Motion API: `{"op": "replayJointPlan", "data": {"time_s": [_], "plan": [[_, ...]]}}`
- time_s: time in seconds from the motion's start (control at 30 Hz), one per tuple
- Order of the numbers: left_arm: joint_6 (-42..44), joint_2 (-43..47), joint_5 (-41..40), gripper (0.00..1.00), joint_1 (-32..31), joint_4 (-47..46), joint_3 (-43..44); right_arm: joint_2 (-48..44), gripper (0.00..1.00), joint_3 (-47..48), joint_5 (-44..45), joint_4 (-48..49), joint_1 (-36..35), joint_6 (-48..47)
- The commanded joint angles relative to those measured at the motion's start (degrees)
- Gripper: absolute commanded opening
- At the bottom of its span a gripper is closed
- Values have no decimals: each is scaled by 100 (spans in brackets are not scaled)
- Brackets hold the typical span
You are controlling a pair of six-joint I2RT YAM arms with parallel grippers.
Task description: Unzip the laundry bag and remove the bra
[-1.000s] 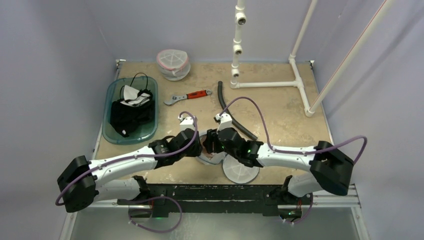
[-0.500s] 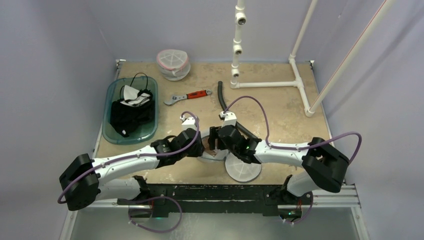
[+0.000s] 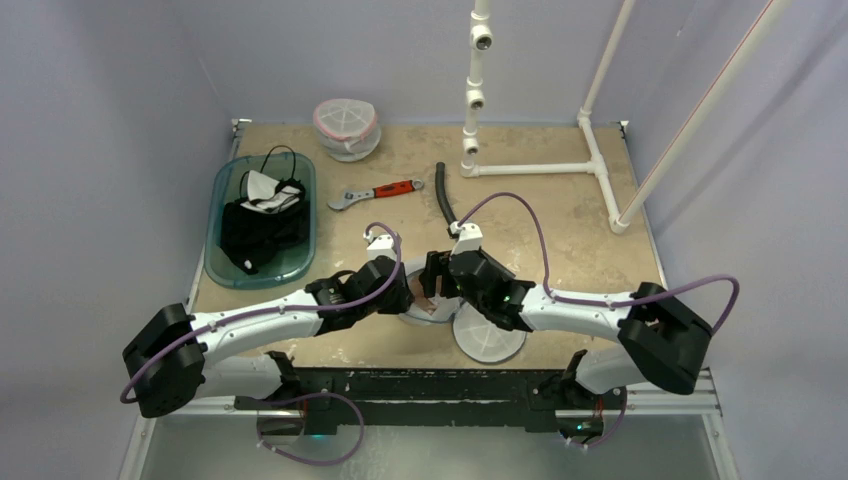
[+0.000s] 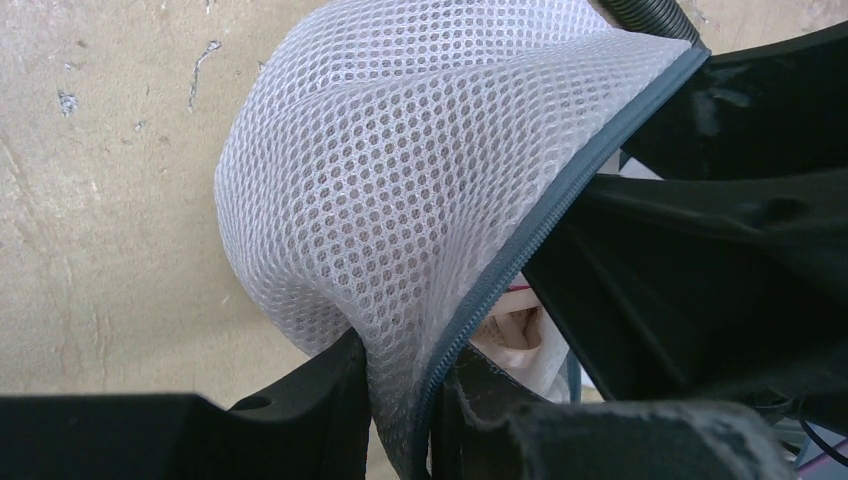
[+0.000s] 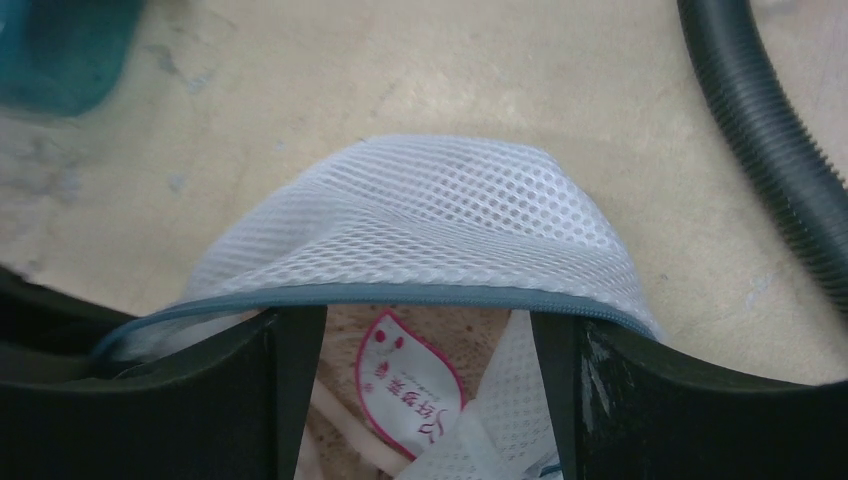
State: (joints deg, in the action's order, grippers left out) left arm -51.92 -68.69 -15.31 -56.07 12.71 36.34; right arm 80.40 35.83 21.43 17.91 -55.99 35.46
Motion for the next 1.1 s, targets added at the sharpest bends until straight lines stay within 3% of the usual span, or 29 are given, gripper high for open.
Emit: {"op": "replayJointPlan", "data": {"time_s": [0.0, 0.33, 0.77, 1.07], "plan": [[-104, -29, 157, 22, -39, -318, 82, -435, 76, 46, 34, 398, -102, -343], [-155, -158, 280, 22, -36, -442, 165, 133, 77, 60, -402, 551, -103, -513], [-153, -180, 261, 21, -38, -444, 91, 376, 86, -108, 297, 1179, -41, -930], [-175, -47, 239, 21, -40, -411, -130, 849, 86, -223, -310, 1442, 163, -719]]}}
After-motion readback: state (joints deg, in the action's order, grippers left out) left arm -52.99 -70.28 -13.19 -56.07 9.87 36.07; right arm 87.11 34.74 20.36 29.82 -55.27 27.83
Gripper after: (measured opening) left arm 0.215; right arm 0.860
